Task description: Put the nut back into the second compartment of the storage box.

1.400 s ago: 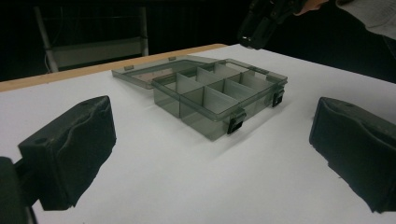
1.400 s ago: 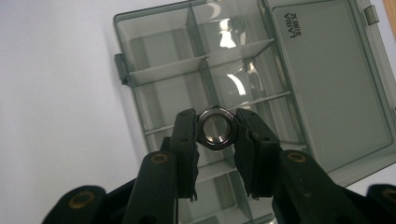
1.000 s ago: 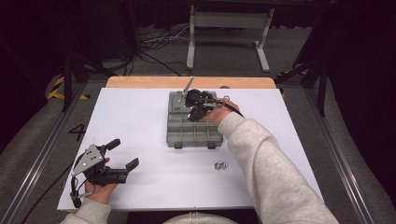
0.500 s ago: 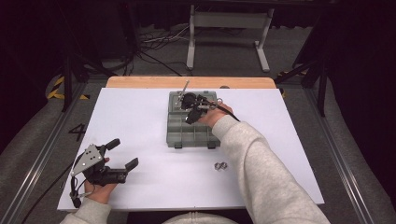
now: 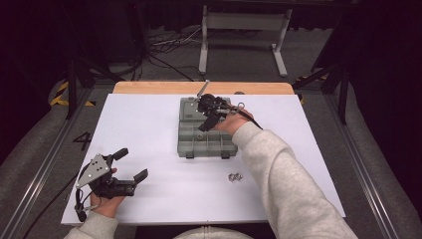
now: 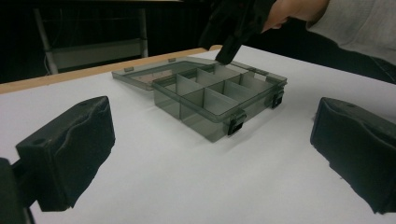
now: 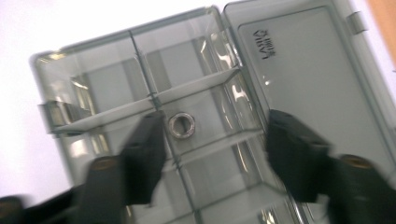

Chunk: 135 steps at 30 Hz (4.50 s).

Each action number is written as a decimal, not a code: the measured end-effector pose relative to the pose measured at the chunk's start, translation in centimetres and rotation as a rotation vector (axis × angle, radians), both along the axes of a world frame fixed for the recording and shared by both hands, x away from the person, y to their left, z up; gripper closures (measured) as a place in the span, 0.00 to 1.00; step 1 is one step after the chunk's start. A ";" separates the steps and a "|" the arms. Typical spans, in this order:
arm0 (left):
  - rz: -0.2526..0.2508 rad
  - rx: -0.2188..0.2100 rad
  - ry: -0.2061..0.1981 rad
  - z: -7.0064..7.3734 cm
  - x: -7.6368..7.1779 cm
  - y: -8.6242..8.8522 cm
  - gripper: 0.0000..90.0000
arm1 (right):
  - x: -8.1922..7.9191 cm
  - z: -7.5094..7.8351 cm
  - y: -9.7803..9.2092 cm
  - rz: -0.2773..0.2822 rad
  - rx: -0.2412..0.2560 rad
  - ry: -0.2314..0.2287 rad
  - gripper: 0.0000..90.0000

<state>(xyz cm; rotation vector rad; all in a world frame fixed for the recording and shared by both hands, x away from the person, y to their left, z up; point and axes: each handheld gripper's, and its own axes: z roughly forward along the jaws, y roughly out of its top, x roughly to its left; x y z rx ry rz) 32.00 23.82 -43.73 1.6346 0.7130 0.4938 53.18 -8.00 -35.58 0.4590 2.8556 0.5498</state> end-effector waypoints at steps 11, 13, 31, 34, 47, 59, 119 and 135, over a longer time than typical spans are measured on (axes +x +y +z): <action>-0.002 0.007 0.001 0.0 0.0 -0.2 0.00 | -5.5 3.3 -3.2 0.008 0.049 -0.056 0.09; 0.001 0.009 0.001 0.0 0.0 -0.2 0.00 | -6.8 3.4 -3.9 0.019 0.044 -0.063 0.09; 0.002 0.014 0.000 0.0 0.0 -0.3 0.00 | -13.2 -0.5 -8.0 0.038 -0.015 -0.014 0.16; 0.004 0.014 0.000 0.0 0.0 -0.4 0.00 | -13.7 -2.1 -8.2 0.039 -0.044 0.017 0.17; 0.004 0.014 0.002 0.0 0.0 -0.3 0.01 | -14.0 -5.9 -8.7 0.054 -0.130 0.111 0.43; 0.000 0.006 0.004 0.0 0.0 -0.3 0.00 | -13.8 -6.3 -8.9 0.053 -0.183 0.155 0.78; -0.007 0.006 0.014 -0.1 0.1 0.1 0.01 | 1.7 -3.2 1.2 -0.002 -0.025 0.054 0.77; -0.005 0.002 0.010 0.0 0.1 0.0 0.00 | -0.7 0.9 -1.0 -0.061 0.054 0.005 0.13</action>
